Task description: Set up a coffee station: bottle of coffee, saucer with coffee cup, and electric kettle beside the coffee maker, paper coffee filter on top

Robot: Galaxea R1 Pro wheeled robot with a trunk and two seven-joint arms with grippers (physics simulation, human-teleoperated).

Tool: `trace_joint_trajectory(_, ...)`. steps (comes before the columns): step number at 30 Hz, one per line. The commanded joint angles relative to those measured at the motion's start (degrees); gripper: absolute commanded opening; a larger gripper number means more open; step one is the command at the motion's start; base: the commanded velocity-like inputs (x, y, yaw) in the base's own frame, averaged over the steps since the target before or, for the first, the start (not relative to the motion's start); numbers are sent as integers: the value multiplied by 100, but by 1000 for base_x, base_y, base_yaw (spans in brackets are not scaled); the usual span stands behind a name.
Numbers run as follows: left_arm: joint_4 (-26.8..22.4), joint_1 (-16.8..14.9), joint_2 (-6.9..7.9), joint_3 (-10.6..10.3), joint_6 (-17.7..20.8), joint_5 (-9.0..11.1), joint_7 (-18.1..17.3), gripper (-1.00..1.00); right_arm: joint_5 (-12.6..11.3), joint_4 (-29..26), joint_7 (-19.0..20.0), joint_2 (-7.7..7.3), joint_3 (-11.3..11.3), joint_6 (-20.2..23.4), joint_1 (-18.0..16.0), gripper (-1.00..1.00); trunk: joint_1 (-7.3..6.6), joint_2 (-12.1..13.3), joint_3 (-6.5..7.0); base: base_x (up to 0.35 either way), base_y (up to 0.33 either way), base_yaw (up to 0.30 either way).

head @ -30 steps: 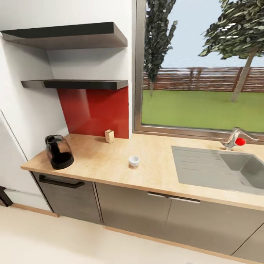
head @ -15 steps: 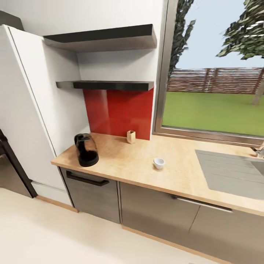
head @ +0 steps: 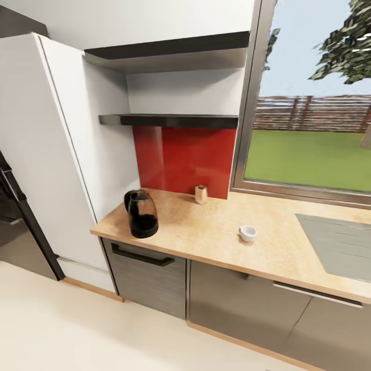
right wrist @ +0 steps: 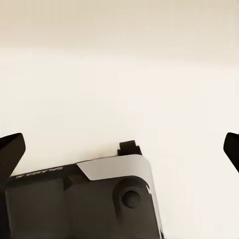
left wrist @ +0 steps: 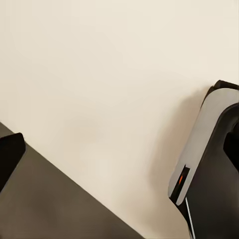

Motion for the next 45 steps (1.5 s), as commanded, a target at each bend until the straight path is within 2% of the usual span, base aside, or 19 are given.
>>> trace_joint_trajectory(1,2,-6,0,-50,-13,43,16,100,-40,-18,-27,1,49,40,-3,100,4,-12,-13,87,333,0)
trace_joint_trajectory(24,2,-4,0,-51,-13,23,13,100,-37,-22,-34,-15,48,28,75,100,4,-12,-9,87,333,-8)
trace_joint_trajectory(45,2,-5,-9,-57,-13,23,18,100,-58,-22,-54,-16,41,34,75,100,4,-12,11,88,326,-270)
